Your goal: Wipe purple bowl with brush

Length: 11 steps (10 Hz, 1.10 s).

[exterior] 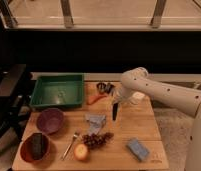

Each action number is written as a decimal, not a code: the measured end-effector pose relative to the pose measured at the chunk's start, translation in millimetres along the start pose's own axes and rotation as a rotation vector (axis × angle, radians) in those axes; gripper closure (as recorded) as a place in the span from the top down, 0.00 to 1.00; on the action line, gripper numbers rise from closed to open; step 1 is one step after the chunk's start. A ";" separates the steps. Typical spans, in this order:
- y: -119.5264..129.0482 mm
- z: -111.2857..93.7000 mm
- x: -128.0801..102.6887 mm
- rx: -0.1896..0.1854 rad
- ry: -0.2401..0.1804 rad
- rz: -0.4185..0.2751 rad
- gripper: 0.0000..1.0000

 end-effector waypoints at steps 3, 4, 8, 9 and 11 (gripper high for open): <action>62.0 -3.3 10.7 -0.175 0.076 -0.214 0.00; 79.3 -6.6 18.6 -0.242 0.131 -0.315 0.00; 131.0 -33.0 42.3 -0.536 0.251 -0.659 0.00; 137.4 -38.4 45.4 -0.588 0.259 -0.710 0.00; 140.8 -43.2 47.0 -0.628 0.263 -0.748 0.00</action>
